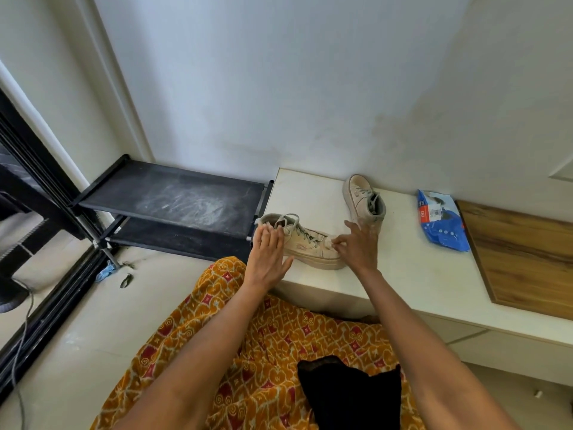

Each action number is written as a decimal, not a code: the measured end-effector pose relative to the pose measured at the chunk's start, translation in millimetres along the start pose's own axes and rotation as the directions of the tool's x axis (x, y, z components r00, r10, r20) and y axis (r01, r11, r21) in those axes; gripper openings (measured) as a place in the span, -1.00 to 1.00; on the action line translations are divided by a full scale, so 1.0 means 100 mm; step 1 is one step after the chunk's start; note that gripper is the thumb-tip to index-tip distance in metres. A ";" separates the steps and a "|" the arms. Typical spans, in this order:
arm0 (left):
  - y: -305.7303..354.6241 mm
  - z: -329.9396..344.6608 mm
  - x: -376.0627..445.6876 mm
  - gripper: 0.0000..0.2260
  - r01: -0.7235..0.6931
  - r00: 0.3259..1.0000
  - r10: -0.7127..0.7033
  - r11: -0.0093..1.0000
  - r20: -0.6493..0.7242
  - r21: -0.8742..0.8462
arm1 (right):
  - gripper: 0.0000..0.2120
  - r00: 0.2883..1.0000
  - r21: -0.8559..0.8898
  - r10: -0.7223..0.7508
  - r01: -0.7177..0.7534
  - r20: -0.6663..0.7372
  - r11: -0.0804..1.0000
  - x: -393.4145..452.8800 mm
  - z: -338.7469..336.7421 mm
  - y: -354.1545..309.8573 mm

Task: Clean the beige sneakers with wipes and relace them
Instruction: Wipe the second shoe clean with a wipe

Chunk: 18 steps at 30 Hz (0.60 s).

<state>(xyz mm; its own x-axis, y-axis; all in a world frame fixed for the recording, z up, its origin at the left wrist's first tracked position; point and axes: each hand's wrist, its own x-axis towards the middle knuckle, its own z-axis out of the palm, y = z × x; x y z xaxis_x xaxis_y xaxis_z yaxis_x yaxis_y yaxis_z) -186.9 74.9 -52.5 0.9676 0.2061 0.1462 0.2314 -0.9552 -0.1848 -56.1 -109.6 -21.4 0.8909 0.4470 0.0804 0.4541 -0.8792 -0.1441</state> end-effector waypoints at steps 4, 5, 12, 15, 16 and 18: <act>0.02 -0.01 -0.01 -0.29 -0.002 1.000 0.002 1.000 0.030 -0.014 | -0.83 0.997 -0.089 0.080 -0.079 0.008 0.993 0.11 -0.07 -0.05; 0.03 -0.02 -0.02 -0.30 -0.001 0.999 0.001 1.000 0.035 -0.018 | -0.82 0.997 -0.075 0.066 -0.064 0.026 0.995 0.13 -0.04 -0.16; 0.04 -0.07 -0.02 -0.31 -0.006 1.000 0.006 1.000 0.030 0.010 | -0.83 0.998 -0.061 0.008 -0.004 0.066 0.998 0.11 -0.14 0.10; 0.06 -0.08 -0.01 -0.31 -0.004 1.000 0.004 1.000 0.028 0.002 | -0.82 0.998 -0.200 -0.010 0.021 0.054 0.980 0.18 -0.15 -0.03; 0.06 -0.08 -0.01 -0.31 -0.001 0.999 0.001 1.000 0.032 -0.006 | -0.82 0.998 -0.161 -0.017 0.027 0.063 0.987 0.17 -0.09 -0.13; 0.08 -0.07 -0.01 -0.31 -0.001 0.999 0.001 1.000 0.035 -0.008 | -0.84 0.995 -0.036 -0.029 0.032 0.096 0.999 0.14 -0.01 -0.25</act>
<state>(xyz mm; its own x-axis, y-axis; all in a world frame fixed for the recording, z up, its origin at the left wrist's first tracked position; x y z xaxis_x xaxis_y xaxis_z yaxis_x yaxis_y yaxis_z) -186.3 66.0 -47.1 0.9708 0.2122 0.1118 0.2296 -0.9570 -0.1774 -55.3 -82.0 -15.7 0.8740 0.4858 -0.0109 0.4821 -0.8697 -0.1054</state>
